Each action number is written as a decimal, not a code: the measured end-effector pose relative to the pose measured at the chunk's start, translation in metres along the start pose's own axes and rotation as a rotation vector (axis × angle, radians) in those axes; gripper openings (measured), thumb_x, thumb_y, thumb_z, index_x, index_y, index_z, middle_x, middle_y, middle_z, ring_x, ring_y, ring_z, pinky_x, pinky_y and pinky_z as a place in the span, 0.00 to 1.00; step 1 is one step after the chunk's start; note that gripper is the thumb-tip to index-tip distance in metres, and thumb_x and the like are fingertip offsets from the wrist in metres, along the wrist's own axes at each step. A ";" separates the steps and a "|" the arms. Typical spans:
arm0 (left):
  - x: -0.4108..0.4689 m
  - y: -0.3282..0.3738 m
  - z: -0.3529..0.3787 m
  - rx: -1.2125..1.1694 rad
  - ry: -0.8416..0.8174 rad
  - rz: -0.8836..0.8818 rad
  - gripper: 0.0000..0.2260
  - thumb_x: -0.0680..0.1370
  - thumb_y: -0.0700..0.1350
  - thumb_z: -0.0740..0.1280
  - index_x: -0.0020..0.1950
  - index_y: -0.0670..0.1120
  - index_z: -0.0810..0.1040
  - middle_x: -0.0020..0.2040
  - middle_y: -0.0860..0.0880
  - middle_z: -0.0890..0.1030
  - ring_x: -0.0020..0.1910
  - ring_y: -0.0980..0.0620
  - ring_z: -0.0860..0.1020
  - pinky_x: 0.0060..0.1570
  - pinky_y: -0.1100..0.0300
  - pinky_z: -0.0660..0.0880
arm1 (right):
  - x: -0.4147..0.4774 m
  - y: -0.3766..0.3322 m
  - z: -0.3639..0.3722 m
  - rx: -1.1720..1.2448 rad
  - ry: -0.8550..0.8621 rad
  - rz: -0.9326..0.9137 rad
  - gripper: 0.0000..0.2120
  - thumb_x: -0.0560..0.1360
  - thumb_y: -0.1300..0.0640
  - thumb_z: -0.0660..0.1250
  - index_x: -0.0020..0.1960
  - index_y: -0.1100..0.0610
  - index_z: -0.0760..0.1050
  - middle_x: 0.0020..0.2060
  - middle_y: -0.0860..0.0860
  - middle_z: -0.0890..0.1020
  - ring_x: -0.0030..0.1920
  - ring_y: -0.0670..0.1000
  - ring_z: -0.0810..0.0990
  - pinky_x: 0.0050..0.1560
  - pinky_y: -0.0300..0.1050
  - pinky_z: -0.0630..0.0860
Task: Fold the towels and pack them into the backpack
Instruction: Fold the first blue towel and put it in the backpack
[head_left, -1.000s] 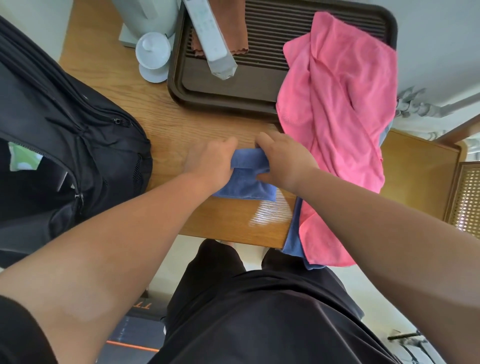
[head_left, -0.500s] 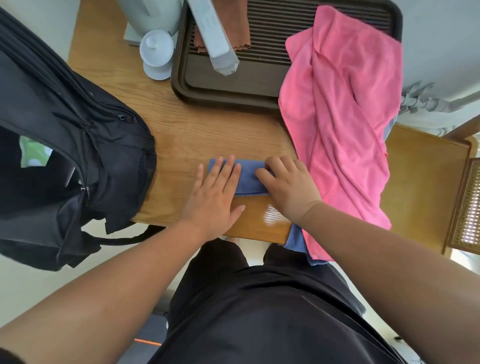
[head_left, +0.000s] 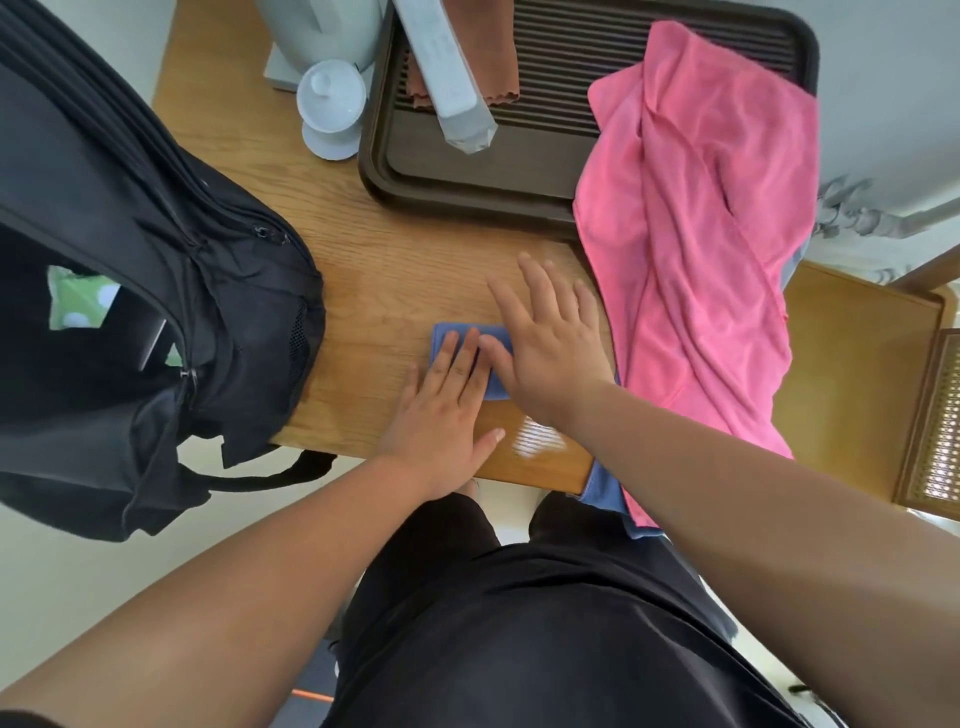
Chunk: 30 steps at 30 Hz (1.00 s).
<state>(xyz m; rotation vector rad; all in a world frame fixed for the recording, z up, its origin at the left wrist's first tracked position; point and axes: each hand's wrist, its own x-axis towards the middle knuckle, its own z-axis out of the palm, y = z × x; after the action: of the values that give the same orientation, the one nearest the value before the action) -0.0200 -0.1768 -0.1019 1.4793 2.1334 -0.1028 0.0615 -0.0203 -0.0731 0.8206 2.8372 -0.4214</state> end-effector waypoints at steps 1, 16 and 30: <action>-0.001 -0.002 -0.003 -0.029 0.015 0.010 0.37 0.82 0.62 0.52 0.80 0.47 0.34 0.80 0.49 0.32 0.79 0.49 0.31 0.79 0.44 0.47 | 0.004 0.002 0.006 -0.033 -0.047 0.018 0.30 0.82 0.38 0.47 0.81 0.49 0.54 0.81 0.57 0.51 0.80 0.61 0.48 0.77 0.64 0.48; 0.056 -0.011 -0.005 -0.029 0.200 -0.175 0.30 0.82 0.59 0.39 0.82 0.49 0.41 0.82 0.50 0.40 0.81 0.49 0.38 0.77 0.39 0.39 | 0.005 0.033 0.050 0.157 0.021 -0.032 0.32 0.82 0.41 0.49 0.82 0.53 0.48 0.81 0.55 0.49 0.81 0.58 0.42 0.79 0.62 0.43; 0.063 -0.015 -0.009 -0.008 0.087 -0.118 0.30 0.82 0.59 0.40 0.82 0.49 0.44 0.82 0.49 0.38 0.80 0.47 0.36 0.77 0.38 0.40 | 0.009 0.037 0.053 0.163 0.047 -0.108 0.32 0.81 0.38 0.53 0.79 0.55 0.59 0.80 0.58 0.55 0.80 0.60 0.49 0.79 0.61 0.50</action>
<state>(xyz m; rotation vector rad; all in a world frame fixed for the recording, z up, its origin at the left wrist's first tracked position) -0.0526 -0.1266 -0.1270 1.3755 2.2881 -0.0739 0.0776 -0.0025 -0.1333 0.7157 2.9305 -0.6647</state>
